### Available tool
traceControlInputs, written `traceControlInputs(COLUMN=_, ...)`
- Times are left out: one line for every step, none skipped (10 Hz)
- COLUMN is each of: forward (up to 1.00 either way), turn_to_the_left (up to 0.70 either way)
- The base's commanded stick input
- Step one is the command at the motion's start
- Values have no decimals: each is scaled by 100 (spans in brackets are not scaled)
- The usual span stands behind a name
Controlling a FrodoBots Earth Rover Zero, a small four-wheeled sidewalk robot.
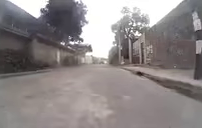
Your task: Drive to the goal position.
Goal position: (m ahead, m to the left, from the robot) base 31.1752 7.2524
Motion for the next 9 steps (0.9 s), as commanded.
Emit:
traceControlInputs(forward=100, turn_to_the_left=-40)
traceControlInputs(forward=100, turn_to_the_left=-40)
traceControlInputs(forward=100, turn_to_the_left=-37)
traceControlInputs(forward=100, turn_to_the_left=0)
traceControlInputs(forward=100, turn_to_the_left=0)
traceControlInputs(forward=100, turn_to_the_left=0)
traceControlInputs(forward=100, turn_to_the_left=0)
traceControlInputs(forward=100, turn_to_the_left=0)
traceControlInputs(forward=100, turn_to_the_left=0)
